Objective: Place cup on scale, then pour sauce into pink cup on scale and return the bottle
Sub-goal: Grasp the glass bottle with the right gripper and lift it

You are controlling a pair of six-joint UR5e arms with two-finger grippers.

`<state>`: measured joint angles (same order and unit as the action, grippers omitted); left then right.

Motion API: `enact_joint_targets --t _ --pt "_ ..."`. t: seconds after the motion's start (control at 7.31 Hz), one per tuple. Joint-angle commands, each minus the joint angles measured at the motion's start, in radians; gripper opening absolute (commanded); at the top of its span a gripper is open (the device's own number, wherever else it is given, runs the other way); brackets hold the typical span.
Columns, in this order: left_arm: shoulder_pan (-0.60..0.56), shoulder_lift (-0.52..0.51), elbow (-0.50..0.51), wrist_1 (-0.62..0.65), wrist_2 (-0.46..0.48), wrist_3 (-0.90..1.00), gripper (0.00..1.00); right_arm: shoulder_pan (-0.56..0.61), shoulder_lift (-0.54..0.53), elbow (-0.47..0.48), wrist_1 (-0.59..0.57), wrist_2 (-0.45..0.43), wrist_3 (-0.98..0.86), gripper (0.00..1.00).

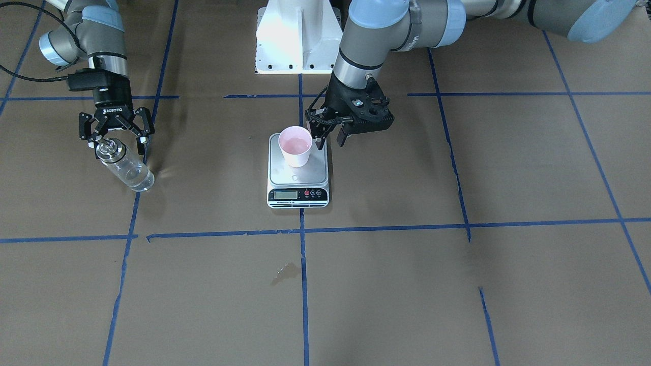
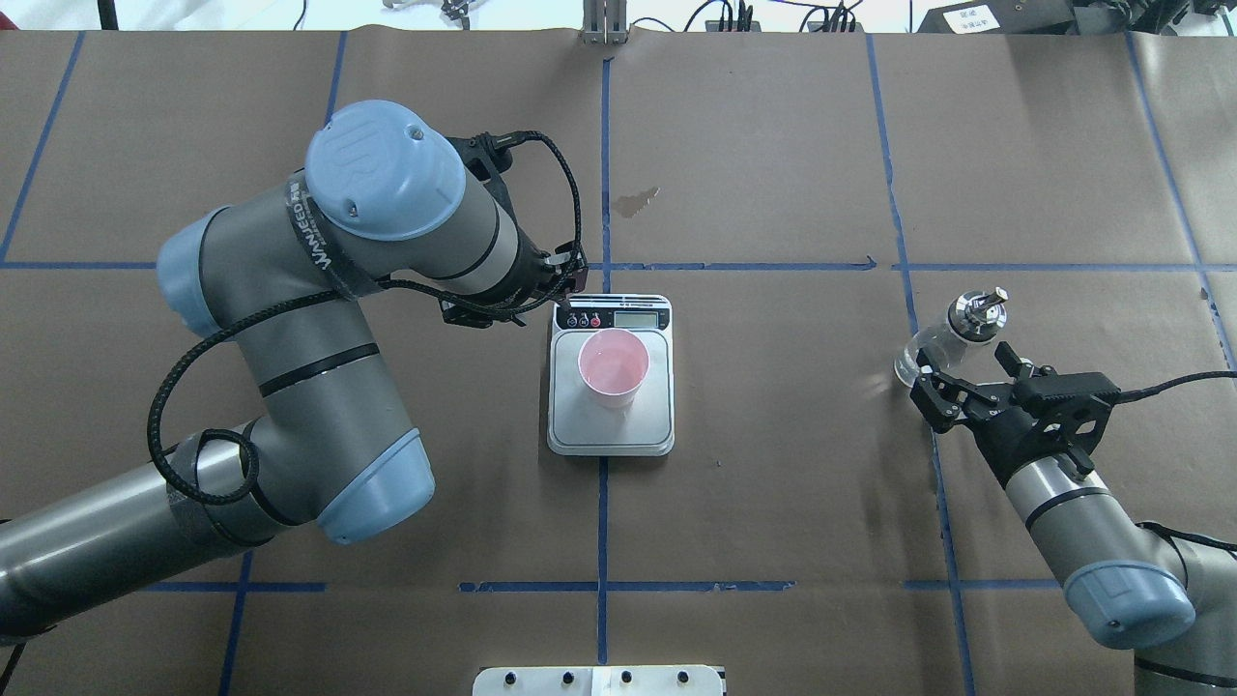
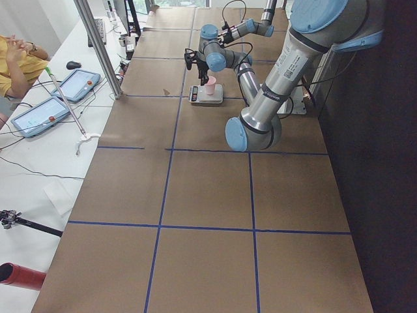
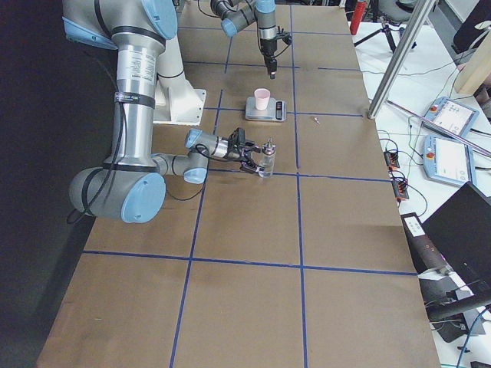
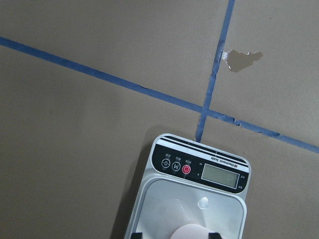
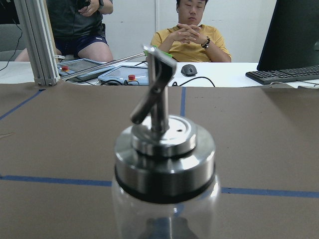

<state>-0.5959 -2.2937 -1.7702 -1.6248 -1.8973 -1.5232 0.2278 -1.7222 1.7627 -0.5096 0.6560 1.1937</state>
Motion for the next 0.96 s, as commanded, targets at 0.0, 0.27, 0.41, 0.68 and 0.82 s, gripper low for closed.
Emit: enact_joint_targets --t 0.0,0.27,0.41,0.68,0.82 --pt "0.001 0.000 0.000 0.000 0.000 0.000 0.54 0.016 0.007 -0.012 -0.001 0.011 -0.003 0.98" --pt "0.001 -0.001 0.000 0.000 0.000 0.000 0.54 0.047 0.013 -0.012 -0.003 0.049 -0.008 0.98" --pt "0.001 -0.001 0.000 0.000 0.000 0.000 0.54 0.050 0.021 -0.014 -0.003 0.051 -0.009 0.98" --pt "0.001 0.000 0.000 0.000 0.000 0.000 0.54 0.051 0.026 -0.020 -0.004 0.051 -0.009 0.98" --pt "0.001 0.000 0.000 0.000 0.000 0.000 0.54 0.053 0.027 -0.022 -0.004 0.051 -0.022 0.98"
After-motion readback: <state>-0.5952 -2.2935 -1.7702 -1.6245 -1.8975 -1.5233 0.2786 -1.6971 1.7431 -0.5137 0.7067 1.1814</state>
